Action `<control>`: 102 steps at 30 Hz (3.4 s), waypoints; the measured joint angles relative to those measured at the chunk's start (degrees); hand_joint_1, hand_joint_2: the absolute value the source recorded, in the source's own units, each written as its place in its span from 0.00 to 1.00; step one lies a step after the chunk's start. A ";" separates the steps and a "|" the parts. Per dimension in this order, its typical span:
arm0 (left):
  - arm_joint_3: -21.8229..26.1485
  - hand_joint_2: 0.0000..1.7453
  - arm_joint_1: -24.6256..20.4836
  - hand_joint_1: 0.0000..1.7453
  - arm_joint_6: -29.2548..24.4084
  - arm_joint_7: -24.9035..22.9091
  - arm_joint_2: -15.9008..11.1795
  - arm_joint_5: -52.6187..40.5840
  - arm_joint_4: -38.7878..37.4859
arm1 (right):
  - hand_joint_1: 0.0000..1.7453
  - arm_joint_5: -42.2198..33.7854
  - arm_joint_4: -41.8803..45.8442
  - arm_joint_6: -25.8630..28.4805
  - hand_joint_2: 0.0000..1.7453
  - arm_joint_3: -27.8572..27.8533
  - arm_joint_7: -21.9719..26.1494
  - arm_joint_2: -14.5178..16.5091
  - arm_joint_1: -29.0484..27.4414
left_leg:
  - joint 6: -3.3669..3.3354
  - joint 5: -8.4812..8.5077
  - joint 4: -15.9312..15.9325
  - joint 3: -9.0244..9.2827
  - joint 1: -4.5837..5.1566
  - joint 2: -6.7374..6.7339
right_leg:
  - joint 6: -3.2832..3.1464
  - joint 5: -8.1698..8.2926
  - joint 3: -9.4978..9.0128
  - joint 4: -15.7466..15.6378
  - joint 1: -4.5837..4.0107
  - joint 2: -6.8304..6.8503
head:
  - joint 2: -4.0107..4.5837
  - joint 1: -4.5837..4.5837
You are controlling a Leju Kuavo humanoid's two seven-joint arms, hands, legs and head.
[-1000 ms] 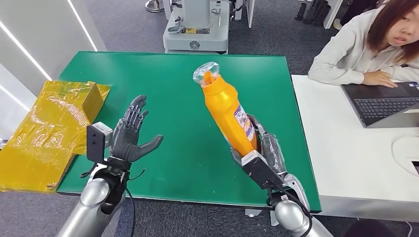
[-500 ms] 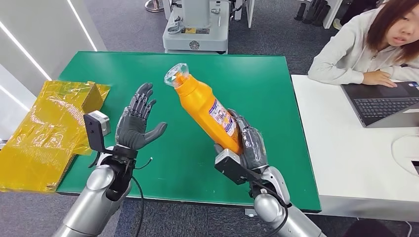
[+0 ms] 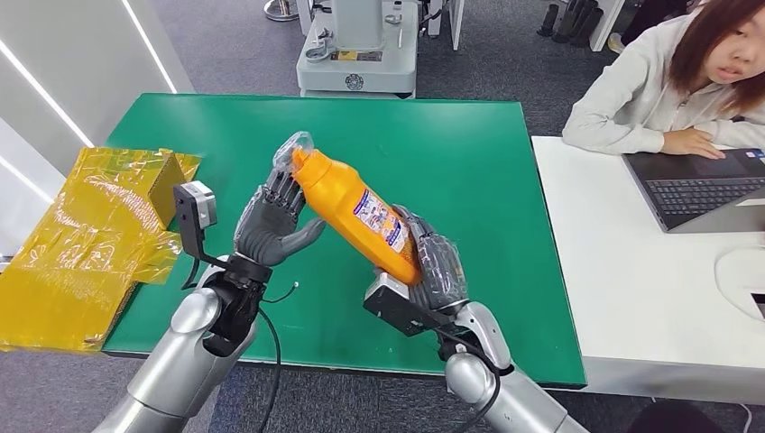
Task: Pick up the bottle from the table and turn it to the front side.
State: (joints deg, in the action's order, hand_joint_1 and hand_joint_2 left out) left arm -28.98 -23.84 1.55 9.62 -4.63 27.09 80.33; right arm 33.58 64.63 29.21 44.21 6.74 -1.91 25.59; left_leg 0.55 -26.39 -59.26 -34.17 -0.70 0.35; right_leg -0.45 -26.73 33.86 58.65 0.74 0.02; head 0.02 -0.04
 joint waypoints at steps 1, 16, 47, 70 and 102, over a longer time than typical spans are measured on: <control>-0.20 1.00 0.00 0.00 0.10 -0.20 0.01 0.31 0.01 | 1.00 0.40 -0.17 0.09 1.00 0.04 -0.10 0.10 0.02 | 0.00 0.00 0.00 0.00 0.00 0.00 | 0.00 0.00 0.00 0.00 0.00 0.00 | 0.00 0.00; -1.72 1.00 -0.99 0.00 -3.66 3.09 2.02 -2.59 -1.23 | 1.00 6.46 -2.01 2.76 1.00 0.08 0.04 0.99 -0.07 | 0.00 0.00 0.00 -0.01 0.00 -0.01 | 0.00 0.00 0.04 0.00 0.00 -0.04 | 0.00 0.00; -2.08 1.00 -1.54 0.22 -0.41 -1.37 2.92 12.38 -4.42 | 1.00 2.49 0.60 7.65 1.00 -7.75 0.79 1.27 -5.63 | 0.00 -0.01 0.00 -0.07 0.00 -0.05 | 0.00 0.00 0.12 -0.01 0.00 -0.08 | 0.00 0.01; -3.41 1.00 -5.01 0.00 -8.55 4.51 2.49 -5.59 -4.42 | 1.00 4.25 3.82 3.72 1.00 -6.97 2.11 0.93 -5.56 | 0.00 0.00 0.00 -0.10 0.00 -0.06 | 0.00 0.00 0.12 0.01 0.00 -0.08 | 0.00 0.01; -2.43 1.00 -6.39 0.82 -1.33 -0.29 3.79 2.61 -4.68 | 1.00 10.39 -8.68 4.63 1.00 -1.66 1.91 7.18 3.45 | 0.01 0.01 0.00 -0.14 0.00 -0.07 | -0.01 0.01 0.17 0.03 0.00 -0.08 | 0.00 0.01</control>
State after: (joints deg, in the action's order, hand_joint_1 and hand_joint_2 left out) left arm -31.41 -30.23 0.23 9.33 -0.84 29.69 75.65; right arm 43.97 55.95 33.84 42.55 8.65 5.27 29.04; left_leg 0.56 -26.39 -59.26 -34.30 -0.70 0.28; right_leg -0.46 -26.72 34.03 58.67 0.74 -0.06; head 0.02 -0.04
